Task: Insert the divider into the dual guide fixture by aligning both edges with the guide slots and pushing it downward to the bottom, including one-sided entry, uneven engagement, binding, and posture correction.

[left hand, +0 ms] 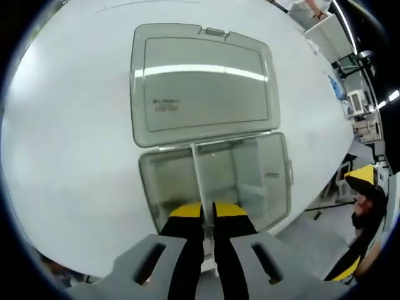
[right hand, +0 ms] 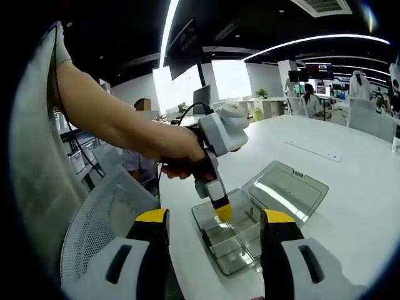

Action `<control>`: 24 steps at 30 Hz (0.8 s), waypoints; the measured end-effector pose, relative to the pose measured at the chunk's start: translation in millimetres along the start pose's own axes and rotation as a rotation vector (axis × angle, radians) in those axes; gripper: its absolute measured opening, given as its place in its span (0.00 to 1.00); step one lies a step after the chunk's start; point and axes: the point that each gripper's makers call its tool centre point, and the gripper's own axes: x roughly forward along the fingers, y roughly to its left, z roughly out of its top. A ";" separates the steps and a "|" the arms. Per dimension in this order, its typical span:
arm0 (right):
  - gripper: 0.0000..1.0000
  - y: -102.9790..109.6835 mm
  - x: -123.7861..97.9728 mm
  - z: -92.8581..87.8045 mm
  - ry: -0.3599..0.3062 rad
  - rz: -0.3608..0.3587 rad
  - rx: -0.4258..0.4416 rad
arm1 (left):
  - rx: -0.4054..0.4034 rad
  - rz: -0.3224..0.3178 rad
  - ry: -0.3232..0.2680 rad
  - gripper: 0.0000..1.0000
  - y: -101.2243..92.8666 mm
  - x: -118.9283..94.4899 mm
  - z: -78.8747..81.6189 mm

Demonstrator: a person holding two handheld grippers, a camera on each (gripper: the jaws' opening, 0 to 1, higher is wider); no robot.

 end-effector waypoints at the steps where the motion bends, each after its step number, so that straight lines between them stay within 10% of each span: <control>1: 0.56 -0.3 0.0 0.0 0.001 -0.001 -0.001 | 0.000 0.001 0.000 0.01 0.0 0.0 -0.1; 24: 0.56 1.0 -2.3 -0.4 -0.003 0.000 0.005 | 0.021 0.028 0.009 0.01 -0.2 1.5 -0.4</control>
